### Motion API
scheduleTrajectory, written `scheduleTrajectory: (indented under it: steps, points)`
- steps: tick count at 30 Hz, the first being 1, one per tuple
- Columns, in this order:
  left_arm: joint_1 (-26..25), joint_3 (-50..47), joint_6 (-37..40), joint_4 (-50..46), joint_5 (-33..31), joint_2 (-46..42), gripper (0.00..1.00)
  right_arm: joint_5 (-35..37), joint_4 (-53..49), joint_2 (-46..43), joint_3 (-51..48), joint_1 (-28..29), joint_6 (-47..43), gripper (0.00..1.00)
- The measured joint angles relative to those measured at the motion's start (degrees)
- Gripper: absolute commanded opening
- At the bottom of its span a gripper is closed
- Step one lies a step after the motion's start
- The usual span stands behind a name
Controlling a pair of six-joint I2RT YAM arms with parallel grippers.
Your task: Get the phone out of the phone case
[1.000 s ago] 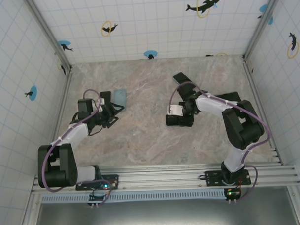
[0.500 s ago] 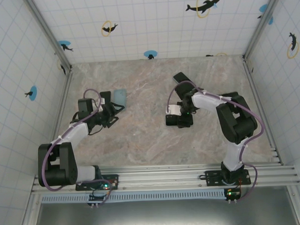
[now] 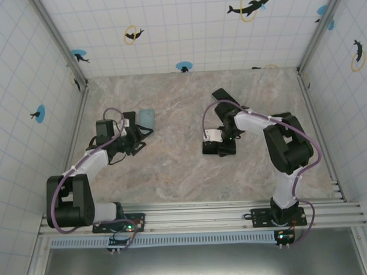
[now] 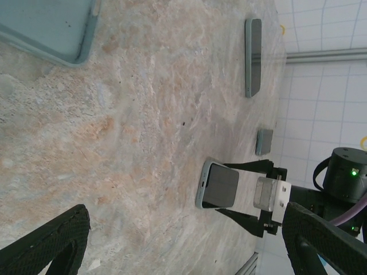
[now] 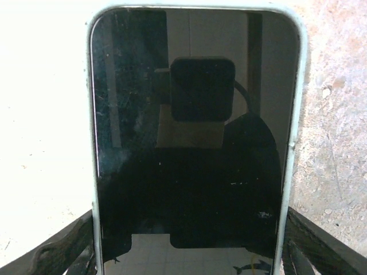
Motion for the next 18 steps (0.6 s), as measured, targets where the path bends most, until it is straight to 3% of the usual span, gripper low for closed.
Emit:
scheduleTrajectory:
  steps: [6, 18]
  points:
    - [-0.8, 0.0, -0.2, 0.0, 0.0, 0.0, 0.89, -0.2, -0.4, 0.5, 0.9, 0.1, 0.6, 0.58]
    - [-3.2, 1.6, -1.8, 0.9, 0.4, 0.0, 0.88, -1.0, -0.1, -0.8, 0.9, 0.5, 3.4, 0.51]
